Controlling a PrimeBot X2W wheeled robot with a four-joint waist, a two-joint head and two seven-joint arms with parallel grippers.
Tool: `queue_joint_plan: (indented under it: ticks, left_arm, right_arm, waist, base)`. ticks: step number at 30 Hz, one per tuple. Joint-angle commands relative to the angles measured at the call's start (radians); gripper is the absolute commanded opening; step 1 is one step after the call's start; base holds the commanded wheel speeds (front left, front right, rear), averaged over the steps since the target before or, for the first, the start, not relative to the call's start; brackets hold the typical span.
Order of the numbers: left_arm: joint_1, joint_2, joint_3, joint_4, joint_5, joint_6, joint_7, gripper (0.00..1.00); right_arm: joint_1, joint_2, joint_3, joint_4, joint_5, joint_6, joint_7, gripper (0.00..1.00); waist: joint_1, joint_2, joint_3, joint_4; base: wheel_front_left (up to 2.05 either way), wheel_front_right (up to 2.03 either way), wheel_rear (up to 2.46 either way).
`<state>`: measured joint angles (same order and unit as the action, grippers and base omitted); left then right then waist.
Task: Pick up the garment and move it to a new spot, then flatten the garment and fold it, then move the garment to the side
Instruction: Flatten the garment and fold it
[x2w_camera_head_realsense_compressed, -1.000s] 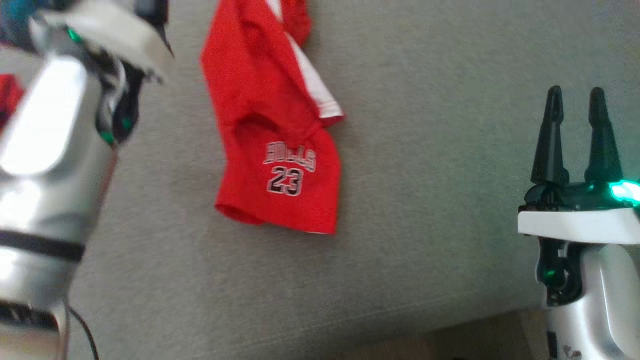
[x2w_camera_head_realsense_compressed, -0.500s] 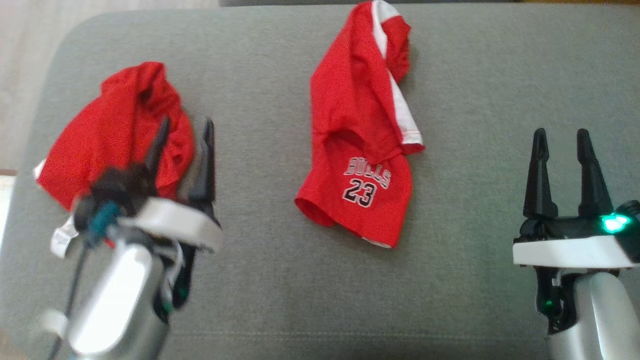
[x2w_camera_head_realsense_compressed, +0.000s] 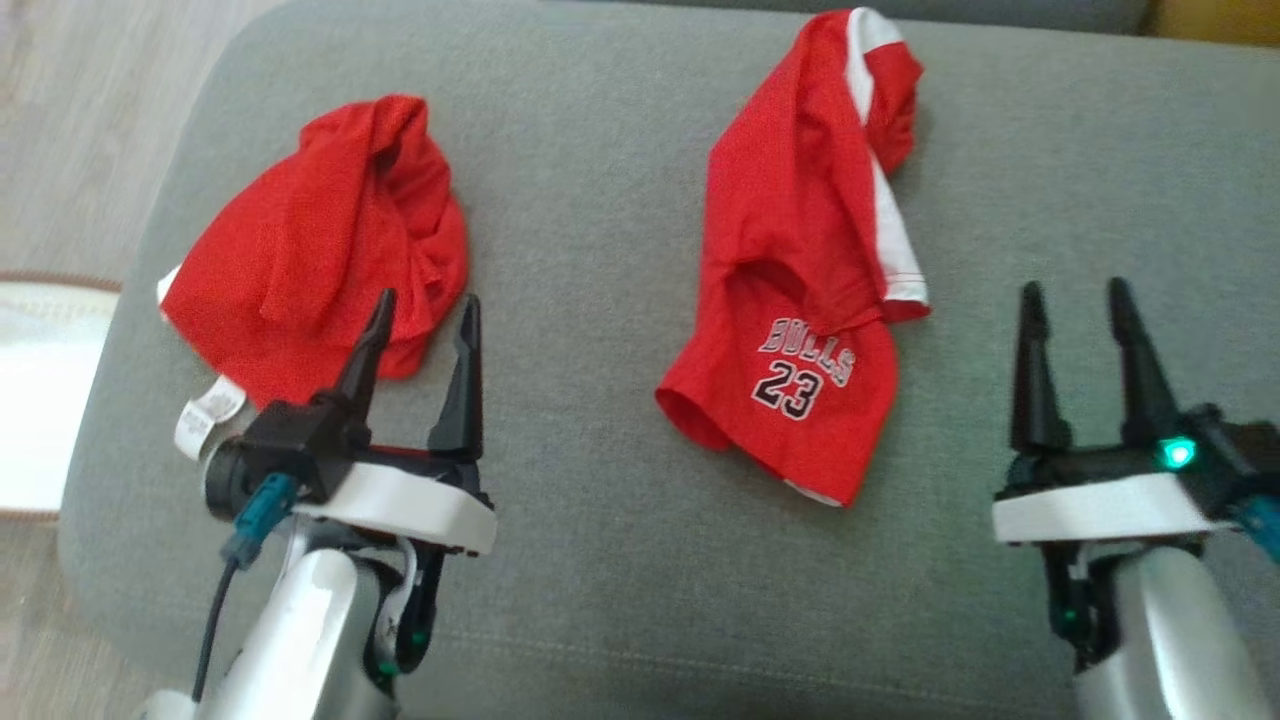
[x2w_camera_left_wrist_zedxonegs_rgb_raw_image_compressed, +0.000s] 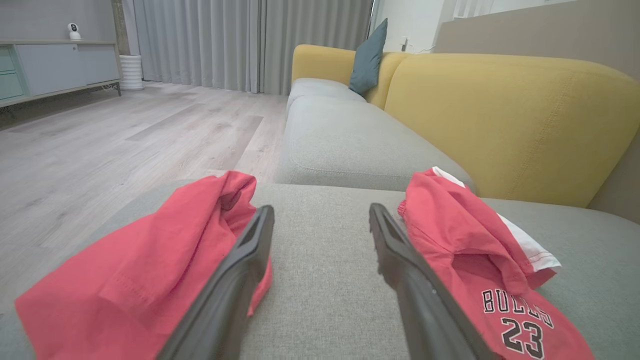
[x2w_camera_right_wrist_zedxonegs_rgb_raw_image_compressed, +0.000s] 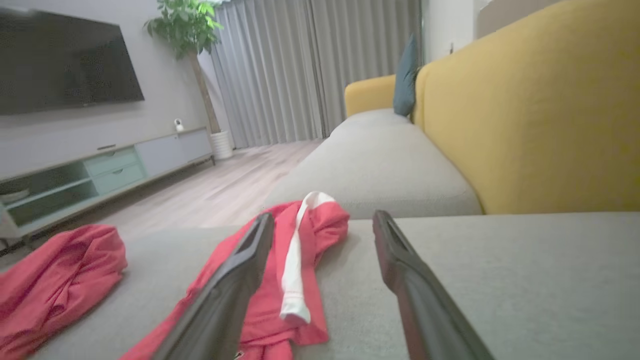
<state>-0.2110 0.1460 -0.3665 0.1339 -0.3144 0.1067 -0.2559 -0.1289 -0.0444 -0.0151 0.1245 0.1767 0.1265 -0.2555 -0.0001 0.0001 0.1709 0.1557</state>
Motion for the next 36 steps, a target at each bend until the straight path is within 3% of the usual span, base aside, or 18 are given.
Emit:
queue_joint_plan:
  ticks: [1, 7, 18, 19, 20, 27, 36]
  left_arm:
    - [-0.031, -0.007, 0.051, -0.023, 0.015, -0.013, -0.006, 1.00]
    - [-0.037, -0.048, 0.078, 0.001, 0.041, -0.060, -0.006, 1.00]
    - [-0.041, -0.084, 0.113, 0.031, 0.064, -0.106, -0.006, 1.00]
    - [-0.040, -0.086, 0.118, 0.032, 0.066, -0.109, -0.006, 1.00]
    - [-0.040, -0.087, 0.123, 0.033, 0.068, -0.111, -0.006, 1.00]
    - [-0.026, -0.093, 0.155, 0.042, 0.081, -0.119, -0.006, 1.00]
    - [-0.007, -0.095, 0.162, 0.031, 0.084, -0.122, -0.006, 1.00]
  right_arm:
    - [-0.058, -0.006, 0.044, 0.007, -0.016, 0.004, -0.006, 1.00]
    - [-0.159, -0.006, 0.090, 0.190, -0.042, 0.004, 0.005, 1.00]
    - [-0.314, -0.006, 0.007, 0.453, -0.108, 0.004, 0.005, 1.00]
    - [-0.325, -0.006, 0.015, 0.475, -0.104, 0.004, 0.005, 0.29]
    - [-0.335, -0.006, 0.023, 0.489, -0.101, 0.004, 0.004, 0.00]
    - [-0.362, -0.006, 0.059, 0.473, -0.066, 0.004, -0.005, 0.00]
    - [-0.368, -0.006, -0.102, 0.322, -0.236, 0.004, 0.024, 0.00]
  waist:
    - [0.0001, -0.0001, 0.028, 0.030]
    - [0.0001, -0.0001, 0.079, 0.084]
    - [0.0001, -0.0001, 0.124, 0.140]
    - [0.0001, -0.0001, 0.124, 0.140]
    - [0.0001, -0.0001, 0.124, 0.139]
    - [0.0001, -0.0001, 0.084, 0.098]
    - [0.0001, -0.0001, 0.040, 0.047]
  base:
    - [0.00, 0.00, 0.00]
    - [0.00, 0.00, 0.00]
    - [0.00, 0.00, 0.00]
    - [0.00, 0.00, 0.00]
    - [0.00, 0.00, 0.00]
    - [0.00, 0.00, 0.00]
    - [0.00, 0.00, 0.00]
